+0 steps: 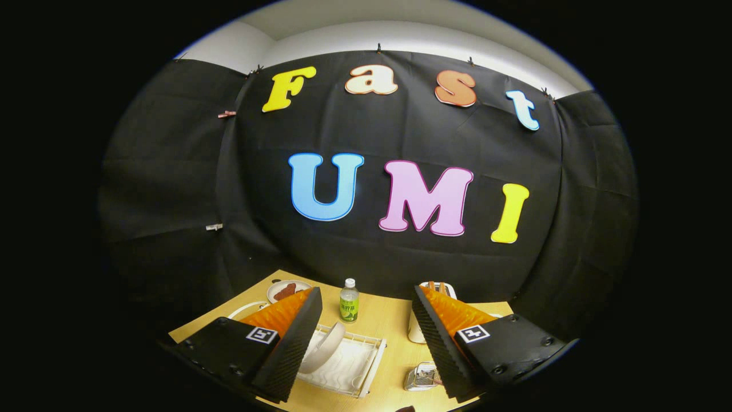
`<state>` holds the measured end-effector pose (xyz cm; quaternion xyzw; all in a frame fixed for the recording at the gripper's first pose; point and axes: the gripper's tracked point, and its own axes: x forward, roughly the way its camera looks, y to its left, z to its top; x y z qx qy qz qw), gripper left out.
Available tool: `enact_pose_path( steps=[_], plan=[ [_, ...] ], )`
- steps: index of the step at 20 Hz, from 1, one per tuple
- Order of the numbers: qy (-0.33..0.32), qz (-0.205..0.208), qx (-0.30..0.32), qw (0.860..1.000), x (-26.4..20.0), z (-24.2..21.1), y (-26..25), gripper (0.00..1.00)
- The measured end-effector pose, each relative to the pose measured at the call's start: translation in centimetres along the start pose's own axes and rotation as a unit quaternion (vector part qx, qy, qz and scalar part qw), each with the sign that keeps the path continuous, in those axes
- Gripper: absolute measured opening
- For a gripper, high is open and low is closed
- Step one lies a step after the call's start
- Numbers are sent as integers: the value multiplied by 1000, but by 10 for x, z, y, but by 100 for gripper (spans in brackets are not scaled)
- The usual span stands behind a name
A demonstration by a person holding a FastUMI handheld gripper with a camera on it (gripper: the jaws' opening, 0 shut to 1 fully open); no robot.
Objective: Take the plate from the dish rack, then take the spoon from the basket and place it into the plate.
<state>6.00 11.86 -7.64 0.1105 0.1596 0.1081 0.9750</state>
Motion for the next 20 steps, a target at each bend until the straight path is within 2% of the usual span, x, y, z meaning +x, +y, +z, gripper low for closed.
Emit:
enact_pose_path(
  steps=[6,12,17,20],
  plan=[
    [104,16,14,994,53,-70,34,98],
    [218,19,13,976,96,-155,58,98],
    [281,4,20,960,121,-207,63,97],
    [306,-16,40,951,135,-225,62,93]
  ],
)
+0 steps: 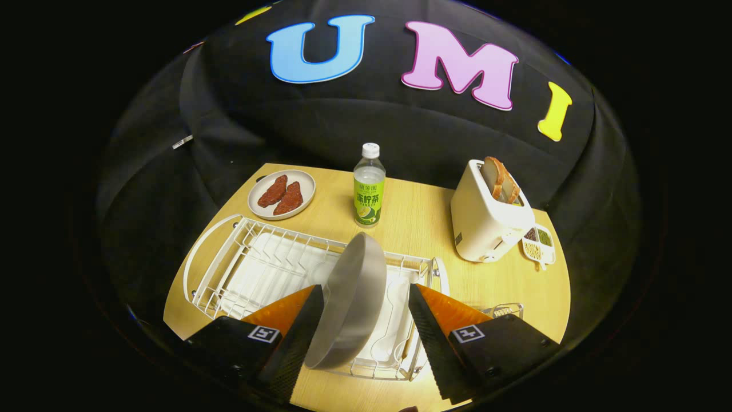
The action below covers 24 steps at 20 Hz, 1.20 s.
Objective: Take the plate from the dish rack, then take the spoon from the basket and place it into the plate.
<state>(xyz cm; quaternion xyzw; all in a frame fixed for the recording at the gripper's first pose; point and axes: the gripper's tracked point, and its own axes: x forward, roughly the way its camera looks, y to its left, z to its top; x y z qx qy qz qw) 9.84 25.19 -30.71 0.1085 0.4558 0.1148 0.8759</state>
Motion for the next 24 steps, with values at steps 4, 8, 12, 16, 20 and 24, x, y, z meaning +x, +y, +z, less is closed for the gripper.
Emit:
enact_pose_path(
  steps=[4,8,12,16,20,24],
  plan=[
    [26,-18,21,999,16,-4,2,73],
    [51,-56,25,997,19,-10,-3,41],
    [73,-94,20,993,21,-10,-15,27],
    [66,-111,-23,991,16,13,-16,25],
    [68,-145,-77,984,6,36,-16,25],
    [49,-142,-76,986,-2,56,-12,25]
  ],
)
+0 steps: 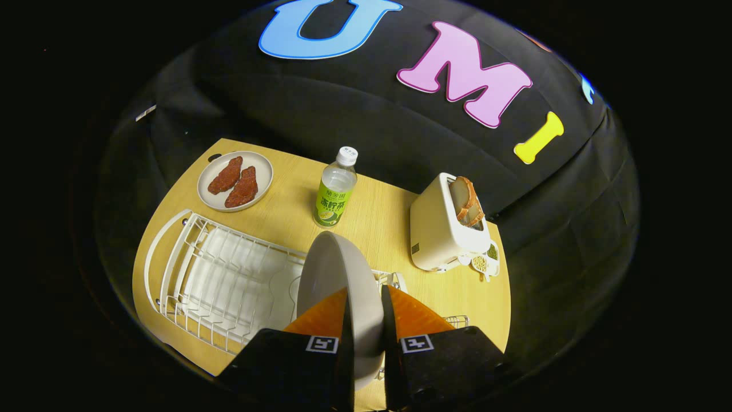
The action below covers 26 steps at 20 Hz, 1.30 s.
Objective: Take the plate from the dish rack, then take the spoon from the basket and place it into the plate.
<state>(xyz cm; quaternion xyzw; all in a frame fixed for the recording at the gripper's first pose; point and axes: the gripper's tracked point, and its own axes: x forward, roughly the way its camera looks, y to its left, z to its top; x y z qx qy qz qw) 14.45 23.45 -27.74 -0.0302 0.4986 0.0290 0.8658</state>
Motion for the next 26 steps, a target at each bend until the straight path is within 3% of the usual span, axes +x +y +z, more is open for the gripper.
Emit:
enact_pose_path(
  steps=[7,14,20,26],
  plan=[
    [-63,24,46,997,-48,19,-41,25],
    [-106,67,102,987,-111,5,-99,25],
    [-119,105,145,977,-152,-38,-139,25],
    [-94,191,209,955,-165,-118,-141,24]
  ],
)
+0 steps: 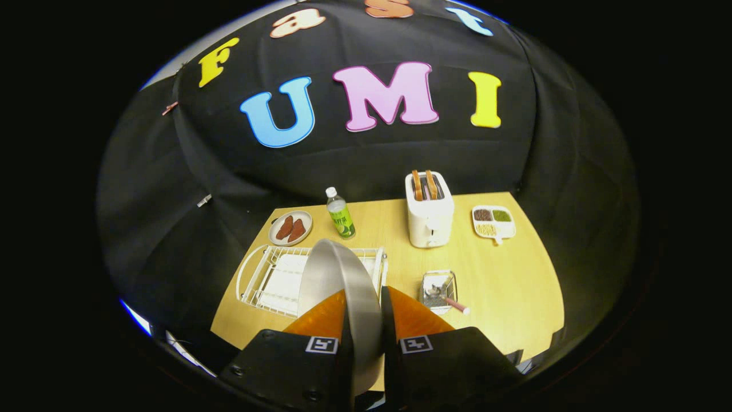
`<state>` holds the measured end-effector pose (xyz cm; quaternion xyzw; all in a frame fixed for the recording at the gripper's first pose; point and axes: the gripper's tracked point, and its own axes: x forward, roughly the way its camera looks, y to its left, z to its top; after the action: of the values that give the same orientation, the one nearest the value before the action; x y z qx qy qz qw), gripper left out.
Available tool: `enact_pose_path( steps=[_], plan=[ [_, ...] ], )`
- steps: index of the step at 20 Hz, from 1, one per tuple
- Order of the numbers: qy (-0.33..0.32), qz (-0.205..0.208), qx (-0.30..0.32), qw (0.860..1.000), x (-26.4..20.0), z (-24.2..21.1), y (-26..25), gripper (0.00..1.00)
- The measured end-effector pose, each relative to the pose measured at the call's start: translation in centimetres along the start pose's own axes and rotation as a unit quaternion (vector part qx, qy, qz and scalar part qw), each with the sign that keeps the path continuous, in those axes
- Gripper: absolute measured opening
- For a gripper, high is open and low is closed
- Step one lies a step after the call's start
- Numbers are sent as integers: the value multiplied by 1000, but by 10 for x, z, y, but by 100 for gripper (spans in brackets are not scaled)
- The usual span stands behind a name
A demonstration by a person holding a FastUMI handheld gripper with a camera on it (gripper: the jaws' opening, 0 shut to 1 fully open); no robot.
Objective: Take the plate from the dish rack, then take the spoon from the basket and place it into the plate.
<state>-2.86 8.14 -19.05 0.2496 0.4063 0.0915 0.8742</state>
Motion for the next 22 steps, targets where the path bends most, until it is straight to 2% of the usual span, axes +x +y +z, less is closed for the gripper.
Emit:
enact_pose_path(
  steps=[3,7,13,15,18,20,22],
  plan=[
    [26,-10,42,999,-6,-41,-32,24],
    [79,-38,66,994,-4,-113,-67,25],
    [139,-24,118,983,35,-203,-83,25],
    [143,-8,143,979,51,-217,-88,25],
    [150,23,207,967,64,-234,-91,25],
    [153,21,224,962,71,-246,-101,24],
    [157,9,212,965,73,-256,-112,25]
  ],
)
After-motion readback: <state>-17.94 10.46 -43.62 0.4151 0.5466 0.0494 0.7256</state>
